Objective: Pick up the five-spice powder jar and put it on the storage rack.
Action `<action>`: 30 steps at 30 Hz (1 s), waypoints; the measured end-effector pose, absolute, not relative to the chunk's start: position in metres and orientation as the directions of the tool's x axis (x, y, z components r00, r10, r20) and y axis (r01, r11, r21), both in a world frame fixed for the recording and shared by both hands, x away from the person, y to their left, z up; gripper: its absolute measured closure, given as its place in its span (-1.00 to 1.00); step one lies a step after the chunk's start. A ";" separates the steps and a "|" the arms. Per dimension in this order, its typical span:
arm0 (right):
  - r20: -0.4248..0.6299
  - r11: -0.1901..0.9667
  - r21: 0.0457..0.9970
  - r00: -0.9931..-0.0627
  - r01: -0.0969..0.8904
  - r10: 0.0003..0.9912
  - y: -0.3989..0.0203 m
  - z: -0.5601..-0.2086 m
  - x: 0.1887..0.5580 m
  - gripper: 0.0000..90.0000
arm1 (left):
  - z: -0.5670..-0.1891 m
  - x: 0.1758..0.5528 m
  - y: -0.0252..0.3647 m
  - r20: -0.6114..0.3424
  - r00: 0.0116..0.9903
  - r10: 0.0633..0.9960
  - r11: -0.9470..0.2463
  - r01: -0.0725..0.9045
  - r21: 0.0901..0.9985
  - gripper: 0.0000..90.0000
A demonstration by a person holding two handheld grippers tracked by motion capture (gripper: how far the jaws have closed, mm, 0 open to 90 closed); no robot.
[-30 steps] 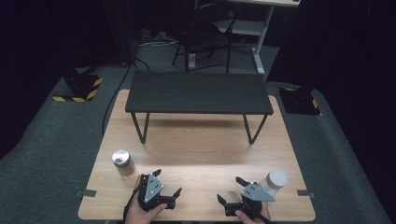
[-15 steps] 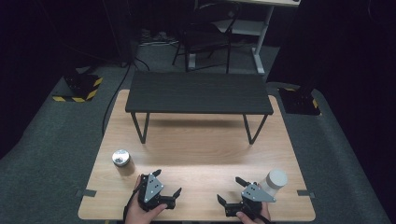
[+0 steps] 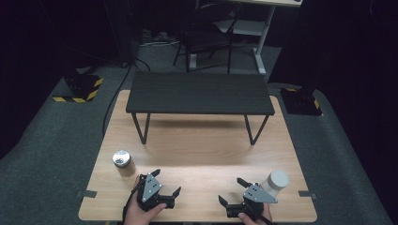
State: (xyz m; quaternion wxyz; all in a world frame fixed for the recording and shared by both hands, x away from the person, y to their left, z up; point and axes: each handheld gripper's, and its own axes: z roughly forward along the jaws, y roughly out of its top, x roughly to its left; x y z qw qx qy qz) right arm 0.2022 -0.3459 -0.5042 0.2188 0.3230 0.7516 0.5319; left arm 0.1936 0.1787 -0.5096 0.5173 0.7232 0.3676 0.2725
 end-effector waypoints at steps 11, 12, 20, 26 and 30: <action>0.012 0.230 0.940 -0.701 0.250 0.713 -0.346 -0.504 0.203 -1.00 | -0.505 0.185 0.200 -0.007 0.498 0.867 -0.109 0.204 0.973 -0.99; 0.012 0.230 0.940 -0.701 0.251 0.713 -0.346 -0.504 0.203 -1.00 | -0.504 0.184 0.201 -0.007 0.489 0.872 -0.103 0.199 0.975 -0.99; 0.013 0.230 0.941 -0.702 0.250 0.712 -0.347 -0.504 0.203 -1.00 | -0.503 0.177 0.216 -0.029 0.426 0.904 -0.049 0.171 0.984 -0.99; 0.012 0.230 0.941 -0.702 0.249 0.712 -0.347 -0.504 0.203 -1.00 | -0.502 0.173 0.226 -0.042 0.396 0.917 -0.015 0.141 0.990 -0.99; 0.011 0.230 0.941 -0.702 0.249 0.712 -0.347 -0.504 0.203 -1.00 | -0.502 0.169 0.231 -0.042 0.369 0.928 -0.002 0.116 0.993 -0.99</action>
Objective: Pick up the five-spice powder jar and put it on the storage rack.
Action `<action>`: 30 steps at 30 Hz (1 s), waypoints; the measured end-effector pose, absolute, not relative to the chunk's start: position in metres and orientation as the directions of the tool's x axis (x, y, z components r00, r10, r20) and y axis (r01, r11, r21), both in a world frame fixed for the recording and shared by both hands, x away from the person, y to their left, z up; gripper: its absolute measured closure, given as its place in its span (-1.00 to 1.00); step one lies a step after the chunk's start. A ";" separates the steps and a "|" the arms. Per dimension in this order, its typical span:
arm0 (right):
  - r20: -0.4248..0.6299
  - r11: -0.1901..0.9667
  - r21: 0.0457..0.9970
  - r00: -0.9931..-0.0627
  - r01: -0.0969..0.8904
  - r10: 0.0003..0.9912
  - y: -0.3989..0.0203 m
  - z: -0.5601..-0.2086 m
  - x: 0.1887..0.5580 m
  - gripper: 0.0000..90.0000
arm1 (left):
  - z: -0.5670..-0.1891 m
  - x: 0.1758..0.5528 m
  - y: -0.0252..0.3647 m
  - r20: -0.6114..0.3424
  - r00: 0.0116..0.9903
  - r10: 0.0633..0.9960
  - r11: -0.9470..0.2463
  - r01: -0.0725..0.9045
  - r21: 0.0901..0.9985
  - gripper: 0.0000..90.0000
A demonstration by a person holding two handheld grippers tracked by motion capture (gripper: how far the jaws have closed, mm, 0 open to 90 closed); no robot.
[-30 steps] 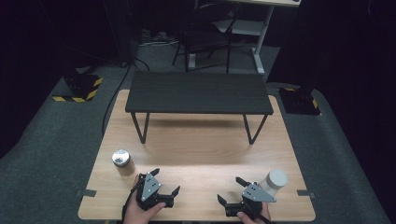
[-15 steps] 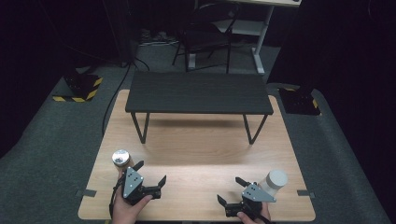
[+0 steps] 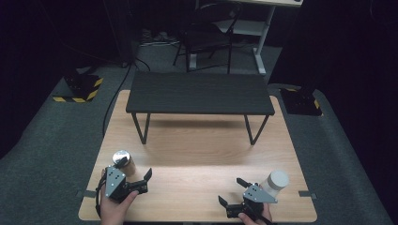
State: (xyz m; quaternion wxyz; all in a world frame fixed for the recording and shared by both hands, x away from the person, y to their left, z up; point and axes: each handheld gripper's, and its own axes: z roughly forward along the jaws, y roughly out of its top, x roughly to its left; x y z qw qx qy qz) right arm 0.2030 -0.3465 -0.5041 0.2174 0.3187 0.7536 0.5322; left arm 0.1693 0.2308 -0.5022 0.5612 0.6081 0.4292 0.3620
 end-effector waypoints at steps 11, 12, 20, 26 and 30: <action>0.013 0.227 0.942 -0.701 0.248 0.713 -0.347 -0.505 0.203 -1.00 | -0.503 0.164 0.249 -0.067 0.277 0.959 0.040 0.102 0.994 -0.99; 0.013 0.227 0.942 -0.701 0.248 0.713 -0.347 -0.505 0.203 -1.00 | -0.503 0.164 0.249 -0.067 0.277 0.959 0.040 0.102 0.994 -0.99; 0.012 0.226 0.942 -0.700 0.248 0.714 -0.347 -0.505 0.202 -1.00 | -0.509 0.171 0.252 -0.067 0.236 0.969 0.036 0.135 0.990 -0.99; 0.016 0.223 0.943 -0.699 0.249 0.715 -0.347 -0.505 0.202 -1.00 | -0.515 0.179 0.252 -0.070 0.226 0.972 0.035 0.156 0.987 -0.90; 0.016 0.222 0.943 -0.698 0.249 0.716 -0.347 -0.505 0.202 -1.00 | -0.518 0.181 0.253 -0.077 0.227 0.971 0.042 0.157 0.987 -0.75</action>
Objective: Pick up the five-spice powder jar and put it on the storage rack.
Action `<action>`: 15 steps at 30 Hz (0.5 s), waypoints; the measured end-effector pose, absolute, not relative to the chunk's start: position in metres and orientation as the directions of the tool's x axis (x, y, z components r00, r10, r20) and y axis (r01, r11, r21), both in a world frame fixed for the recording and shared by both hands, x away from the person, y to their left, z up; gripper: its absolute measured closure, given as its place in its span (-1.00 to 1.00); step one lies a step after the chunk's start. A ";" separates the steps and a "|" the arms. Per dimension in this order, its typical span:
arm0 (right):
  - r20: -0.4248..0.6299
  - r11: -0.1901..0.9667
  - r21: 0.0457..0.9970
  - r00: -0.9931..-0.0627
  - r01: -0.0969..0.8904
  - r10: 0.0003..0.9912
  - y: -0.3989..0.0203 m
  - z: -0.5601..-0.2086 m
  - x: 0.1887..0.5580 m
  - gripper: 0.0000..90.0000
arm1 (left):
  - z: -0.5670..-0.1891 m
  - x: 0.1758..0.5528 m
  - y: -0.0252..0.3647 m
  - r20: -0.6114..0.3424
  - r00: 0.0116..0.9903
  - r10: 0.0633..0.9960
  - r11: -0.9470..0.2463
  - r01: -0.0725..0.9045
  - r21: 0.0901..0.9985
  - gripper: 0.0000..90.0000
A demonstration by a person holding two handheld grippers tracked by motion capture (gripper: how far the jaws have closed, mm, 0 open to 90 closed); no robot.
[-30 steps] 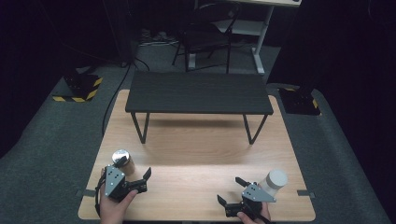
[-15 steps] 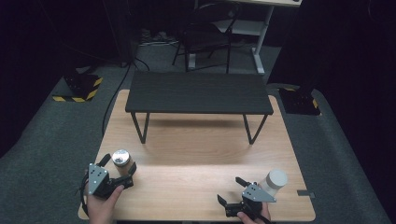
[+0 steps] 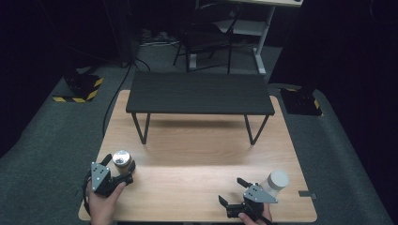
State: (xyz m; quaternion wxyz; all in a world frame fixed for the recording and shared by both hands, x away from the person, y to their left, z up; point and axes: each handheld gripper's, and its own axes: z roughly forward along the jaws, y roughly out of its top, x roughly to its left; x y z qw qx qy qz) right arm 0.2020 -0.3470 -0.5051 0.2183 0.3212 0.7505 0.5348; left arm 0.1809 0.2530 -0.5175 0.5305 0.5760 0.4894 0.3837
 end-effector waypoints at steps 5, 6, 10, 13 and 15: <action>0.019 0.216 0.945 -0.697 0.247 0.717 -0.348 -0.506 0.201 -1.00 | -0.520 0.183 0.252 -0.075 0.210 0.975 0.042 0.157 0.987 -0.46; 0.020 0.213 0.945 -0.697 0.247 0.717 -0.348 -0.506 0.201 -1.00 | -0.521 0.183 0.252 -0.077 0.205 0.976 0.045 0.156 0.987 -0.43; 0.023 0.210 0.946 -0.697 0.247 0.717 -0.349 -0.506 0.201 -1.00 | -0.522 0.184 0.254 -0.082 0.214 0.973 0.048 0.160 0.986 -0.29; 0.025 0.209 0.946 -0.697 0.248 0.717 -0.349 -0.507 0.201 -1.00 | -0.522 0.184 0.254 -0.081 0.213 0.974 0.047 0.159 0.986 -0.28; 0.025 0.208 0.946 -0.697 0.248 0.717 -0.349 -0.507 0.201 -1.00 | -0.522 0.184 0.254 -0.073 0.212 0.974 0.040 0.156 0.987 -0.26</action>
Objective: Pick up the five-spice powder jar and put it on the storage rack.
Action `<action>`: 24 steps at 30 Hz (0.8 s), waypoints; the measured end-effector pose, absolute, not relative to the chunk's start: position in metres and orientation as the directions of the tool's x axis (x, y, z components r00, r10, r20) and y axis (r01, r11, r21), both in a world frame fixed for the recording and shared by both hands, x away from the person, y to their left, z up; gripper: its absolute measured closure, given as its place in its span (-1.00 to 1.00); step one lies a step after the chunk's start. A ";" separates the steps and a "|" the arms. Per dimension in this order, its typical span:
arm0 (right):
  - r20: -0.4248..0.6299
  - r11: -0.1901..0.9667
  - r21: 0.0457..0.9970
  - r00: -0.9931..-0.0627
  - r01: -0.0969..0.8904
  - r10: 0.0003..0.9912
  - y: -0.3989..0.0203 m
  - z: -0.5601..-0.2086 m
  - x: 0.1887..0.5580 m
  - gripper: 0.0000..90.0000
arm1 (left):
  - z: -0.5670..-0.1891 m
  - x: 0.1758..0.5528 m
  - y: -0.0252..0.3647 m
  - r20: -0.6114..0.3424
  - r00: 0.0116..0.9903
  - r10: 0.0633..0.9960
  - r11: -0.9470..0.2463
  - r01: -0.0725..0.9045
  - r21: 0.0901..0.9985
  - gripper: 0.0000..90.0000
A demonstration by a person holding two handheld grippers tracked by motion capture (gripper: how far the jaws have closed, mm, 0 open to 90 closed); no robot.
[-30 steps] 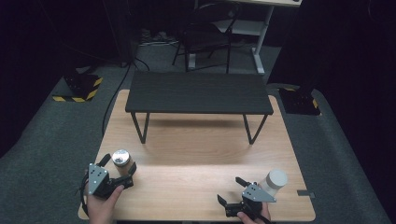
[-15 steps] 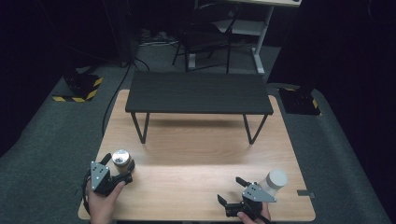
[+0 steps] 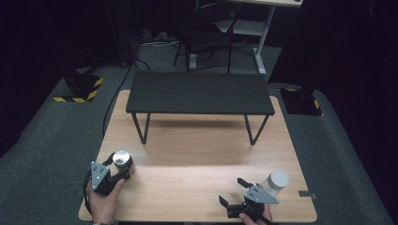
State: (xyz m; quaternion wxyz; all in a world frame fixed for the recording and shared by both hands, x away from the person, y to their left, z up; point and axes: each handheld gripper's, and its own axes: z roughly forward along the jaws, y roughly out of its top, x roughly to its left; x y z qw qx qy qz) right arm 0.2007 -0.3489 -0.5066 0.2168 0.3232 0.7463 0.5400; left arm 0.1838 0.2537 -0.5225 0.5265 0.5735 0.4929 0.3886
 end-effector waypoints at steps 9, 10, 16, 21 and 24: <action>0.025 0.209 0.946 -0.698 0.249 0.716 -0.349 -0.506 0.201 -1.00 | -0.521 0.183 0.254 -0.067 0.217 0.974 0.033 0.158 0.987 -0.23; 0.026 0.209 0.946 -0.698 0.249 0.716 -0.349 -0.507 0.201 -1.00 | -0.521 0.183 0.254 -0.069 0.218 0.973 0.035 0.160 0.987 -0.23; 0.027 0.204 0.948 -0.698 0.246 0.715 -0.350 -0.507 0.200 -1.00 | -0.520 0.183 0.253 -0.088 0.234 0.968 0.049 0.168 0.985 -0.23; 0.026 0.206 0.948 -0.703 0.243 0.711 -0.350 -0.507 0.201 -1.00 | -0.518 0.183 0.249 -0.088 0.245 0.966 0.046 0.172 0.984 -0.23; 0.025 0.205 0.949 -0.704 0.240 0.710 -0.350 -0.508 0.200 -1.00 | -0.516 0.182 0.245 -0.087 0.254 0.963 0.045 0.168 0.985 -0.23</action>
